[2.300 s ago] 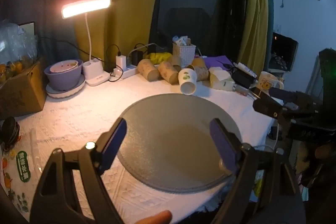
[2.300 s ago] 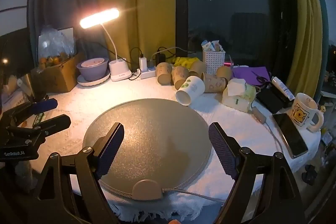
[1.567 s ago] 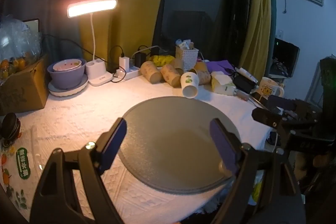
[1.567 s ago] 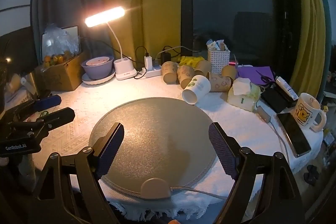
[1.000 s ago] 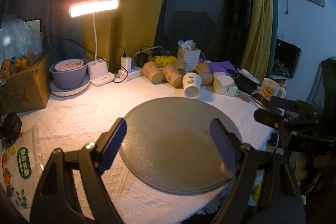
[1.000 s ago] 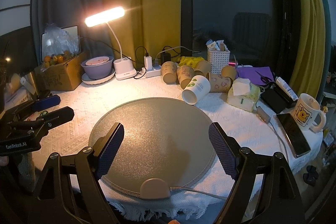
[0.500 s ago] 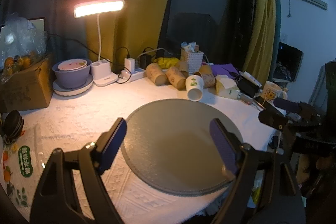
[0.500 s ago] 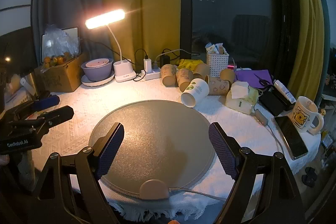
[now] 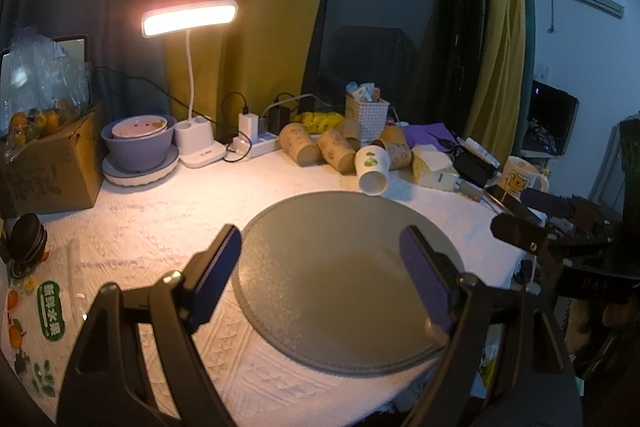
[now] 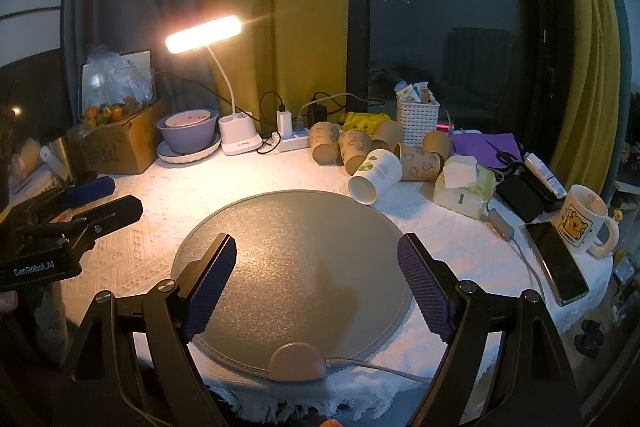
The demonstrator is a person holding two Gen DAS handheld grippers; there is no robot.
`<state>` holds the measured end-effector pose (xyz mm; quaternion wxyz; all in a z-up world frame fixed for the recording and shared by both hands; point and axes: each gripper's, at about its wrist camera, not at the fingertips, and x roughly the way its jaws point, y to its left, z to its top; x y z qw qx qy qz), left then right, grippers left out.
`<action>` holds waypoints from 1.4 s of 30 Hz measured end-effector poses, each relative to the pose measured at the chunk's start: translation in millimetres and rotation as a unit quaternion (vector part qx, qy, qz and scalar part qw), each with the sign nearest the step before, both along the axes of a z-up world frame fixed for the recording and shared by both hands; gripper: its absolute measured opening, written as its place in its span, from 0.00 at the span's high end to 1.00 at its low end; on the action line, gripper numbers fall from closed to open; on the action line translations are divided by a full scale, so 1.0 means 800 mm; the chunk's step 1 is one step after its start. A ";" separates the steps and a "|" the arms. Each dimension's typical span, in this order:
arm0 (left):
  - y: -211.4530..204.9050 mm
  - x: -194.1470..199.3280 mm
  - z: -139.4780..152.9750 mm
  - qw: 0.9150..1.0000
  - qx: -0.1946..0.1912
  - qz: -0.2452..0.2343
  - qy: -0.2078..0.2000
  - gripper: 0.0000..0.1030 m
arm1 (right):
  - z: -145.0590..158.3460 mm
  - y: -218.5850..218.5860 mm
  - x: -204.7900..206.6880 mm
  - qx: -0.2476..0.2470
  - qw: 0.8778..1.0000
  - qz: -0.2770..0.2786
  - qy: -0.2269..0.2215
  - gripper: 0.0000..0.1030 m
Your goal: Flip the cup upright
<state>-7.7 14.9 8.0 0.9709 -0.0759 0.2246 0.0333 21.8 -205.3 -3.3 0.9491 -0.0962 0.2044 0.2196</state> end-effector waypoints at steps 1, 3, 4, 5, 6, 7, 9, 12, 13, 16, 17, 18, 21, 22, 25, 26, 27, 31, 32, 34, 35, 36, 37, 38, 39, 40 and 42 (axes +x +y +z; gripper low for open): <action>0.000 0.000 0.000 1.000 0.000 0.001 0.000 0.20 | 0.000 0.000 0.000 0.000 1.000 0.000 0.000 0.17; -0.001 0.000 0.000 1.000 0.000 0.001 0.000 0.20 | 0.000 0.001 0.000 0.000 1.000 0.000 0.000 0.17; -0.001 0.000 0.000 1.000 0.000 0.000 -0.001 0.20 | 0.000 0.001 0.000 0.000 1.000 0.000 0.000 0.17; -0.001 0.000 0.000 1.000 0.000 -0.001 -0.001 0.20 | 0.000 0.001 0.000 0.000 1.000 0.000 0.000 0.17; -0.002 0.000 0.000 1.000 0.001 -0.001 -0.001 0.20 | 0.000 0.001 0.000 0.000 1.000 0.000 0.000 0.17; -0.002 0.001 0.000 1.000 0.001 -0.003 -0.001 0.20 | 0.000 0.001 0.000 0.000 1.000 0.000 0.000 0.17; -0.003 0.001 0.000 1.000 -0.001 -0.008 -0.002 0.20 | 0.001 0.001 0.001 0.000 1.000 0.001 0.000 0.17; -0.005 0.001 0.000 1.000 -0.001 -0.010 -0.004 0.20 | 0.000 0.001 0.001 0.000 1.000 0.001 0.000 0.17; -0.005 0.002 -0.001 1.000 -0.001 -0.011 -0.003 0.20 | 0.000 0.001 0.000 0.000 1.000 0.001 0.000 0.17; -0.006 0.007 -0.006 1.000 -0.003 -0.014 0.003 0.20 | 0.000 0.002 0.000 -0.001 1.000 0.001 0.001 0.17; -0.007 0.009 -0.009 1.000 -0.003 -0.016 0.006 0.20 | 0.000 0.003 0.000 -0.001 1.000 0.001 0.002 0.17; -0.008 0.011 -0.010 1.000 -0.003 -0.018 0.008 0.20 | 0.000 0.004 0.001 -0.002 1.000 0.001 0.003 0.17; -0.010 0.018 -0.017 1.000 -0.002 -0.019 0.015 0.20 | -0.003 0.004 0.007 -0.004 1.000 0.002 0.007 0.17; -0.011 0.021 -0.019 1.000 -0.003 -0.020 0.019 0.20 | -0.005 0.004 0.011 -0.006 1.000 0.002 0.009 0.17; -0.011 0.032 -0.025 0.999 -0.004 -0.021 0.032 0.20 | -0.012 0.002 0.023 -0.006 1.000 0.003 0.019 0.17; -0.011 0.037 -0.028 0.999 -0.005 -0.022 0.037 0.20 | -0.015 0.002 0.028 -0.007 1.000 0.003 0.022 0.17; -0.012 0.039 -0.029 0.999 -0.004 -0.022 0.039 0.20 | -0.017 0.002 0.032 -0.009 1.000 0.002 0.025 0.17; -0.012 0.055 -0.035 0.998 -0.002 -0.023 0.053 0.20 | -0.023 -0.001 0.049 -0.010 0.999 -0.001 0.035 0.17; -0.011 0.058 -0.036 0.998 -0.002 -0.022 0.056 0.20 | -0.024 -0.001 0.053 -0.010 0.999 -0.002 0.037 0.17; -0.009 0.066 -0.036 0.998 -0.003 -0.021 0.061 0.20 | -0.025 -0.004 0.063 -0.009 0.999 -0.006 0.041 0.17; -0.008 0.072 -0.037 0.998 -0.003 -0.020 0.063 0.20 | -0.025 -0.004 0.069 -0.008 0.999 -0.007 0.044 0.17; -0.007 0.076 -0.036 0.998 -0.003 -0.019 0.065 0.20 | -0.025 -0.005 0.074 -0.007 0.999 -0.008 0.045 0.17; -0.006 0.081 -0.036 0.998 -0.003 -0.017 0.067 0.20 | -0.025 -0.006 0.078 -0.007 0.999 -0.008 0.046 0.17; -0.004 0.087 -0.036 0.997 -0.004 -0.016 0.069 0.20 | -0.025 -0.006 0.083 -0.007 0.999 -0.009 0.047 0.17; -0.003 0.092 -0.036 0.997 -0.004 -0.015 0.071 0.20 | -0.025 -0.006 0.088 -0.007 0.999 -0.009 0.049 0.17; -0.003 0.099 -0.036 0.997 -0.003 -0.014 0.073 0.20 | -0.024 -0.006 0.095 -0.006 0.999 -0.009 0.050 0.17; -0.002 0.109 -0.036 0.997 -0.003 -0.014 0.076 0.20 | -0.023 -0.006 0.106 -0.007 0.999 -0.010 0.052 0.17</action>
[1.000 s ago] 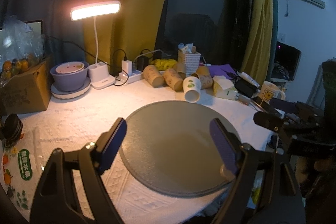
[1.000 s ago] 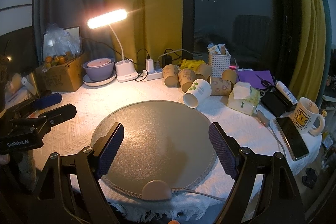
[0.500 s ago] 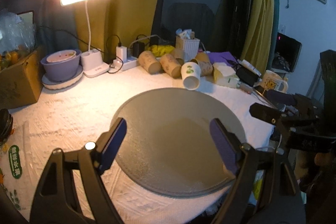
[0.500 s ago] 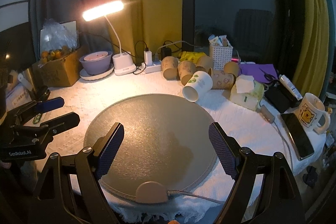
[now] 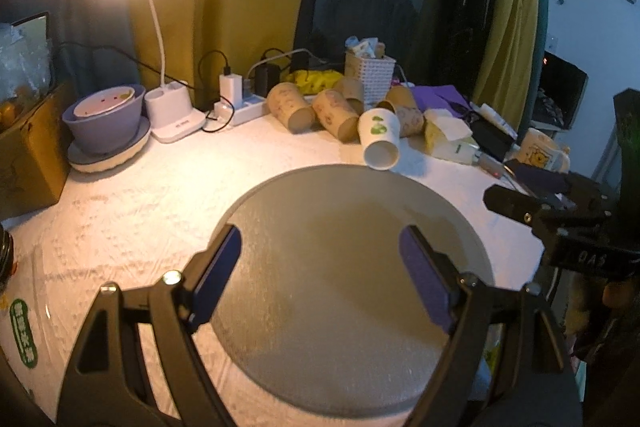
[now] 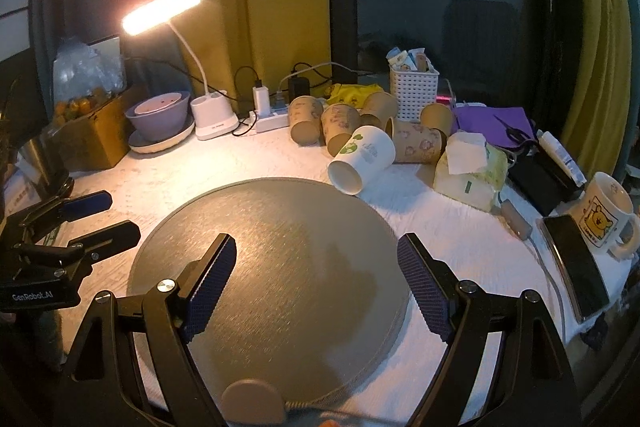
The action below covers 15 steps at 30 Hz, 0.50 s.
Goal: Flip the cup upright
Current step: 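Move the left tool toward the tipped tan printed paper cup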
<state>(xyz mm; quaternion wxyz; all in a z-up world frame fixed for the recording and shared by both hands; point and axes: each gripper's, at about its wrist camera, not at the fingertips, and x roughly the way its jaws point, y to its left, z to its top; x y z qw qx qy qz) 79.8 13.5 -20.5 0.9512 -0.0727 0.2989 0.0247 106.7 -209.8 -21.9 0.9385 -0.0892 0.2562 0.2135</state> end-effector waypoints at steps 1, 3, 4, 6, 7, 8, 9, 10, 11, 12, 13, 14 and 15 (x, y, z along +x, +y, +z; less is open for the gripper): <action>0.001 0.006 0.000 1.000 0.000 0.000 0.002 0.20 | 0.001 0.000 0.006 0.001 1.000 0.000 0.001 0.17; 0.003 0.021 -0.003 1.000 0.001 0.001 0.012 0.20 | 0.003 0.000 0.019 0.000 1.000 0.001 0.002 0.17; 0.004 0.027 -0.004 1.000 0.001 0.001 0.017 0.20 | 0.004 0.000 0.026 0.000 1.000 0.001 0.002 0.17; 0.008 0.041 -0.008 1.000 -0.001 0.003 0.025 0.20 | 0.006 0.000 0.038 0.001 1.000 0.001 0.003 0.17; 0.010 0.050 -0.009 1.000 0.000 0.004 0.029 0.20 | 0.007 0.000 0.043 0.001 1.000 0.000 0.004 0.17; 0.011 0.056 -0.010 1.000 0.000 0.005 0.031 0.20 | 0.008 0.000 0.049 0.001 1.000 0.000 0.004 0.17; 0.013 0.061 -0.010 0.999 -0.001 0.006 0.033 0.20 | 0.009 0.000 0.057 0.002 1.000 -0.001 0.005 0.17; 0.015 0.068 -0.011 0.999 -0.002 0.007 0.036 0.20 | 0.010 0.001 0.063 0.002 1.000 -0.001 0.005 0.17; 0.018 0.076 -0.012 0.999 -0.003 0.008 0.038 0.20 | 0.010 0.001 0.069 0.003 1.000 -0.001 0.006 0.17; 0.020 0.084 -0.012 0.999 -0.002 0.009 0.040 0.20 | 0.010 0.001 0.077 0.002 1.000 -0.001 0.008 0.17; 0.023 0.092 -0.012 0.999 -0.001 0.011 0.042 0.20 | 0.010 0.001 0.084 0.002 1.000 -0.001 0.009 0.17; 0.025 0.101 -0.012 0.999 0.002 0.013 0.043 0.20 | 0.010 0.002 0.090 0.002 1.000 0.000 0.011 0.17; 0.028 0.109 -0.012 0.999 0.003 0.014 0.043 0.20 | 0.009 0.002 0.099 0.002 1.000 0.000 0.013 0.17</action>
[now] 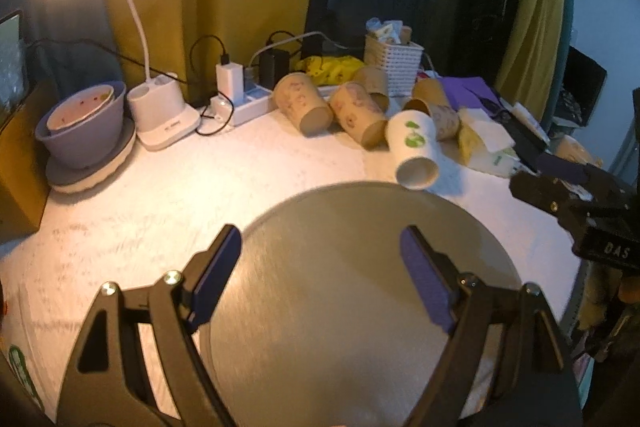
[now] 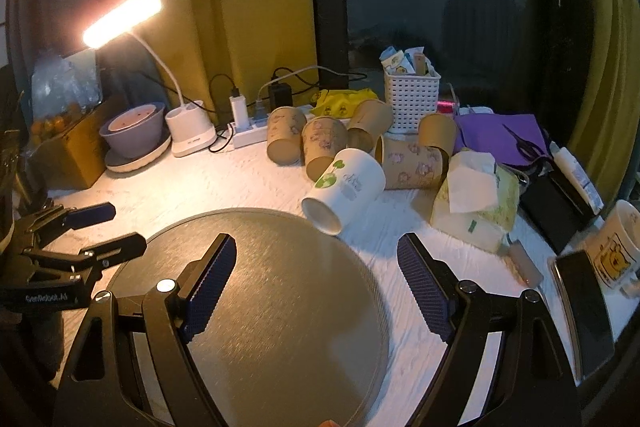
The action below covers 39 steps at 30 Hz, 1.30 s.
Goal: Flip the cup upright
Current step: 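Move the left tool toward the tipped tan printed paper cup, then close the left tool on the tan paper cup's base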
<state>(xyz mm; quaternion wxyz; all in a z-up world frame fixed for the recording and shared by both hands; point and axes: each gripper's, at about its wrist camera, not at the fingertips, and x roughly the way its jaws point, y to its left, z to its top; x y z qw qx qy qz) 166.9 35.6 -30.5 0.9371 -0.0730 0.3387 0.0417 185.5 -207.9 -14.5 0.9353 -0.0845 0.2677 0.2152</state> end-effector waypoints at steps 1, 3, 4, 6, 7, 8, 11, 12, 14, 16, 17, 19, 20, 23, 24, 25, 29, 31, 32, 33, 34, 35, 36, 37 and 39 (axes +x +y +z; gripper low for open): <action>0.003 0.007 -0.001 1.000 -0.001 0.001 0.001 0.20 | 0.000 0.000 0.007 0.000 1.000 0.000 0.002 0.17; 0.009 0.026 -0.003 1.000 -0.010 0.005 0.008 0.20 | -0.002 0.002 0.022 -0.001 1.000 0.002 0.004 0.17; 0.012 0.036 -0.004 1.000 -0.012 0.007 0.010 0.20 | -0.002 0.003 0.030 -0.002 1.000 0.003 0.005 0.17; 0.017 0.058 -0.008 1.000 -0.016 0.008 0.015 0.20 | -0.002 0.005 0.046 -0.004 1.000 0.005 0.008 0.17; 0.017 0.065 -0.009 1.000 -0.018 0.007 0.017 0.20 | -0.002 0.006 0.053 -0.005 1.000 0.006 0.009 0.17; 0.019 0.077 -0.011 1.000 -0.019 0.007 0.019 0.20 | -0.002 0.008 0.060 -0.005 1.000 0.007 0.009 0.17; 0.023 0.108 -0.014 1.000 -0.014 0.008 0.025 0.20 | -0.001 0.010 0.084 -0.007 1.000 0.009 0.010 0.17; 0.024 0.118 -0.014 1.000 -0.015 0.008 0.026 0.20 | -0.002 0.011 0.093 -0.007 1.000 0.010 0.010 0.17; 0.027 0.140 -0.016 0.999 -0.015 0.007 0.029 0.20 | -0.002 0.013 0.111 -0.007 1.000 0.012 0.011 0.17; 0.032 0.160 -0.020 0.999 -0.024 0.007 0.037 0.20 | -0.004 0.013 0.126 -0.007 1.000 0.012 0.013 0.17; 0.036 0.171 -0.022 0.999 -0.033 0.006 0.042 0.20 | -0.005 0.014 0.137 -0.008 1.000 0.010 0.015 0.17; 0.041 0.190 -0.025 0.998 -0.036 0.008 0.047 0.20 | -0.006 0.014 0.151 -0.007 1.000 0.007 0.017 0.17; 0.044 0.202 -0.026 0.998 -0.035 0.009 0.047 0.20 | -0.007 0.013 0.160 -0.005 1.000 0.003 0.018 0.17; 0.049 0.226 -0.028 0.998 -0.036 0.010 0.047 0.20 | -0.008 0.013 0.180 0.004 1.000 -0.008 0.023 0.17; 0.051 0.232 -0.029 0.998 -0.038 0.009 0.049 0.20 | -0.007 0.012 0.188 0.007 1.000 -0.011 0.024 0.17; 0.053 0.240 -0.030 0.998 -0.041 0.010 0.050 0.20 | -0.007 0.013 0.194 0.009 1.000 -0.012 0.024 0.17; 0.056 0.272 -0.037 0.998 -0.041 0.011 0.050 0.20 | -0.007 0.017 0.215 0.011 1.000 -0.012 0.023 0.17; 0.058 0.284 -0.040 0.998 -0.042 0.012 0.051 0.20 | -0.007 0.019 0.225 0.012 1.000 -0.010 0.023 0.17; 0.061 0.291 -0.042 0.997 -0.048 0.013 0.054 0.20 | -0.008 0.019 0.229 0.015 1.000 -0.011 0.024 0.17; 0.064 0.298 -0.045 0.997 -0.055 0.015 0.057 0.20 | -0.008 0.018 0.234 0.018 0.999 -0.010 0.026 0.17; 0.068 0.304 -0.048 0.996 -0.061 0.017 0.061 0.20 | -0.008 0.017 0.237 0.022 0.999 -0.010 0.027 0.17; 0.072 0.311 -0.051 0.995 -0.068 0.018 0.066 0.20 | -0.009 0.015 0.240 0.027 0.999 -0.009 0.029 0.17; 0.075 0.316 -0.054 0.995 -0.074 0.018 0.069 0.20 | -0.009 0.013 0.242 0.034 0.999 -0.008 0.032 0.17; 0.077 0.321 -0.057 0.994 -0.082 0.019 0.074 0.20 | -0.009 0.011 0.243 0.039 0.999 -0.008 0.034 0.17; 0.083 0.329 -0.065 0.991 -0.099 0.019 0.085 0.21 | -0.011 0.007 0.248 0.044 0.998 -0.009 0.037 0.17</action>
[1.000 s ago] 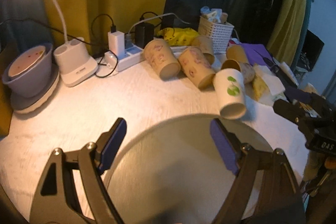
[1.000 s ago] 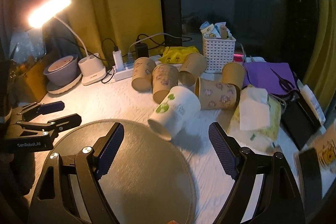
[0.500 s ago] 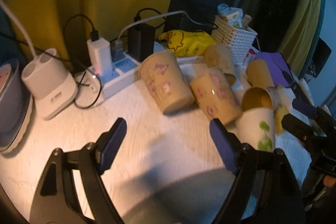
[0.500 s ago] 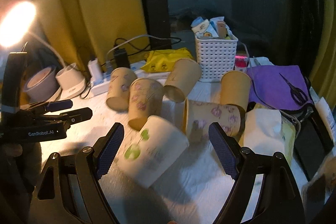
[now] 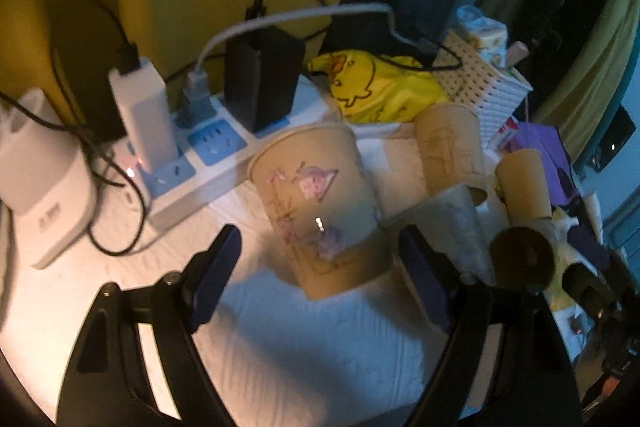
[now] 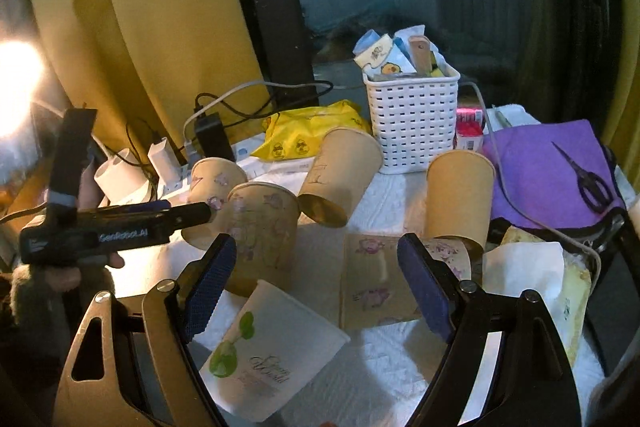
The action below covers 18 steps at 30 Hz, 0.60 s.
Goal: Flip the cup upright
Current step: 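Close the left tool on the tan paper cup's base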
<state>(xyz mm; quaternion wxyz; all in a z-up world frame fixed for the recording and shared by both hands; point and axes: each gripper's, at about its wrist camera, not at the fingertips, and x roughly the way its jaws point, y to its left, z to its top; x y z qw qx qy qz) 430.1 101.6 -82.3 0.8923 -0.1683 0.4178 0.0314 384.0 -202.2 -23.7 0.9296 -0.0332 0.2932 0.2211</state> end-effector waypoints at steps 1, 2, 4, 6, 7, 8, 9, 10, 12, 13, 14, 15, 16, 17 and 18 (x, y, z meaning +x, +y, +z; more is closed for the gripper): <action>0.002 0.003 -0.003 1.000 -0.009 -0.001 0.003 0.21 | -0.002 -0.001 0.003 0.001 1.000 -0.002 0.003 0.17; 0.003 0.005 -0.006 1.000 -0.015 -0.002 0.003 0.21 | -0.003 -0.003 0.005 0.001 1.000 -0.004 0.006 0.17; 0.001 0.007 -0.008 1.000 -0.015 -0.009 0.005 0.31 | -0.005 -0.004 0.007 0.001 1.000 -0.006 0.011 0.17; -0.002 0.009 -0.011 1.000 -0.017 -0.016 0.008 0.37 | -0.005 -0.005 0.007 0.001 1.000 -0.006 0.011 0.17; -0.004 0.009 -0.010 1.000 -0.015 -0.018 0.005 0.37 | -0.005 -0.005 0.007 0.000 1.000 -0.006 0.012 0.17; -0.005 0.009 -0.010 1.000 -0.015 -0.020 0.003 0.38 | -0.004 -0.005 0.005 0.000 1.000 -0.006 0.011 0.17; -0.006 0.008 -0.009 1.000 -0.019 -0.023 0.002 0.39 | -0.003 -0.005 0.004 -0.002 1.000 -0.006 0.010 0.17; -0.006 0.008 -0.009 0.999 -0.022 -0.024 0.001 0.39 | -0.003 -0.005 0.003 -0.003 1.000 -0.006 0.009 0.17; -0.005 0.005 -0.005 0.999 -0.029 -0.024 -0.003 0.40 | -0.001 -0.003 0.001 -0.006 1.000 -0.005 0.008 0.17; -0.004 0.003 -0.003 0.999 -0.032 -0.024 -0.005 0.40 | 0.000 -0.003 -0.001 -0.008 1.000 -0.006 0.008 0.17; -0.004 -0.001 0.002 0.999 -0.034 -0.023 -0.010 0.40 | 0.002 -0.002 -0.003 -0.009 1.000 -0.005 0.008 0.17; -0.002 -0.007 0.007 0.999 -0.033 -0.023 -0.015 0.40 | 0.003 -0.001 -0.006 -0.010 1.000 -0.005 0.007 0.17; -0.002 -0.011 0.011 0.999 -0.033 -0.022 -0.019 0.40 | 0.006 -0.001 -0.010 -0.011 1.000 -0.005 0.005 0.17; -0.002 -0.018 0.016 0.999 -0.033 -0.021 -0.023 0.40 | 0.008 0.000 -0.014 -0.011 1.000 -0.004 0.004 0.17; -0.001 -0.024 0.020 0.999 -0.034 -0.021 -0.026 0.40 | 0.011 0.001 -0.017 -0.012 1.000 -0.005 0.003 0.17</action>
